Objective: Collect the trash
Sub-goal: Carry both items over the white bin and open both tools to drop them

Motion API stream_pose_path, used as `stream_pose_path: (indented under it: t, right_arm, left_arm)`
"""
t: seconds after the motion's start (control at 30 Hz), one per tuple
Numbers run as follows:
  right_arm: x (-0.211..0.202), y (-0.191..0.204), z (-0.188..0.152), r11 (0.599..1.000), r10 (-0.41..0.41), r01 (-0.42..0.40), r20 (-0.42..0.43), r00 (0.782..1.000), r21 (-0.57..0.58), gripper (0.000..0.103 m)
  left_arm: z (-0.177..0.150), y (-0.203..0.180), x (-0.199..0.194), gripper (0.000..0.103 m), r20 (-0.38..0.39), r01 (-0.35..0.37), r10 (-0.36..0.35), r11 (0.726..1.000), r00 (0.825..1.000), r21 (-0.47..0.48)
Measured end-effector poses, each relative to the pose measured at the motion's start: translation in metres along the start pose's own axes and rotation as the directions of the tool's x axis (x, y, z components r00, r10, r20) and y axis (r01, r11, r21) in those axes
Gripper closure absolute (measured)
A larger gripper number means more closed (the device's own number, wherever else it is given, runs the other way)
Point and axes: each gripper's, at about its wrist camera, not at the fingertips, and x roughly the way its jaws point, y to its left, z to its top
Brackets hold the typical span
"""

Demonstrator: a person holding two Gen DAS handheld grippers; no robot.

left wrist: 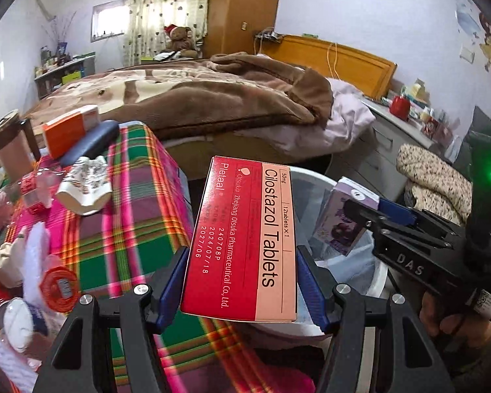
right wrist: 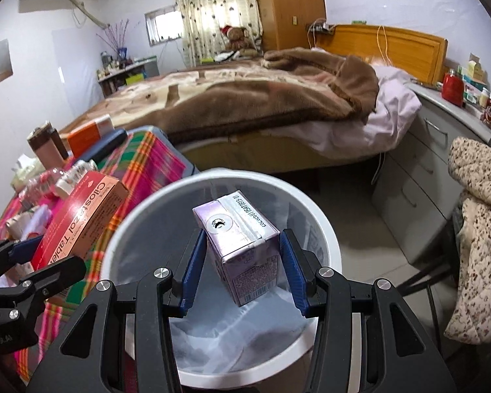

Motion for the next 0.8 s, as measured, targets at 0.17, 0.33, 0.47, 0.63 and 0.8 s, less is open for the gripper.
stream_pose_path:
  t: [0.17,0.33,0.47,0.63,0.8]
  right_arm:
    - [0.002,-0.007,-0.003,1.000,-0.020,0.020,-0.026,0.999,-0.005,0.055]
    - [0.001,-0.015,-0.005,1.000,-0.030,0.030,-0.037,0.999,0.001,0.054]
    - [0.001,-0.016,-0.004,0.999,-0.038,0.039,-0.034,0.999,0.014,0.037]
    - [-0.006,-0.013,-0.004,0.999,-0.040,0.040,-0.011,0.999,0.020,0.037]
    - [-0.013,-0.008,-0.002,0.999,-0.030,0.029,0.015,0.999,0.038,0.037]
  left_arm:
    - [-0.003,-0.003,0.014,0.039,-0.032,0.007,-0.007,1.000,0.999,0.004]
    - [-0.003,-0.001,0.016,0.031,-0.027,0.022,-0.022,1.000,0.999,-0.008]
    - [-0.002,0.002,0.013,0.028,-0.019,0.026,-0.026,1.000,0.999,-0.017]
    - [-0.004,0.010,0.004,0.028,-0.005,0.017,-0.017,0.999,1.000,-0.036]
    - [-0.006,0.021,-0.012,0.028,0.025,0.003,-0.001,0.998,1.000,-0.063]
